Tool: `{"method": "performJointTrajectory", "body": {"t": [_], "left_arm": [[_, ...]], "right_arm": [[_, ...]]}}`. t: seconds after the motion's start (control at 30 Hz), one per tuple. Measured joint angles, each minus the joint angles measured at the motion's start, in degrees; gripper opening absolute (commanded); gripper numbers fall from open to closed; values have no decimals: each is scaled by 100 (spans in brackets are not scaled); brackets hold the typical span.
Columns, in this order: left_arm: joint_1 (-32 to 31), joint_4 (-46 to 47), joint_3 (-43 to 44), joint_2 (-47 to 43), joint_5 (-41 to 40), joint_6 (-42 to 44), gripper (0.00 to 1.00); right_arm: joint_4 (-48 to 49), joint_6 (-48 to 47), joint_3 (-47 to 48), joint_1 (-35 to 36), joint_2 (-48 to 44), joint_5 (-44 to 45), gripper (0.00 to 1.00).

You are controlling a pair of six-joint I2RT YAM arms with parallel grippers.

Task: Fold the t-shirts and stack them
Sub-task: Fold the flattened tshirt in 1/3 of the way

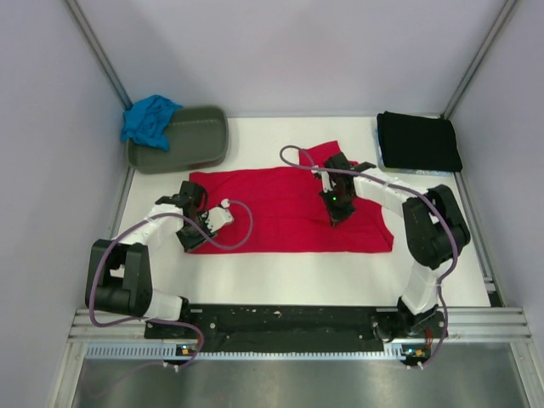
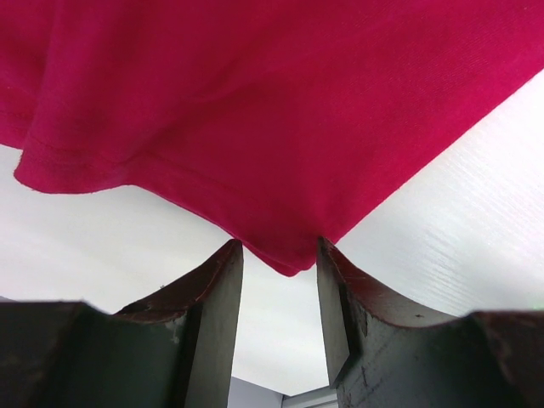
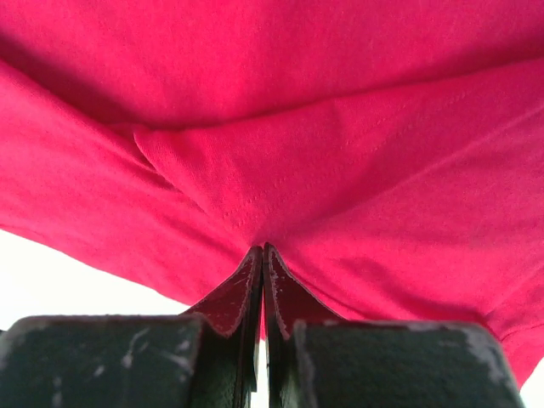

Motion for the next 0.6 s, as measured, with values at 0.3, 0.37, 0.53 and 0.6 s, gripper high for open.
{"method": "performJointTrajectory", "body": {"t": [0.3, 0.37, 0.53, 0.6], "left_arm": [[0, -4, 11, 0, -101, -4, 45], [0, -7, 33, 0, -111, -4, 45], [0, -22, 133, 0, -125, -4, 45], [0, -22, 153, 0, -125, -4, 45]], "right_arm": [[-50, -57, 640, 103, 470, 26, 0], [-28, -68, 925, 133, 726, 74, 0], [-24, -92, 1829, 149, 1379, 358, 0], [17, -94, 2258, 149, 1574, 452, 0]]}}
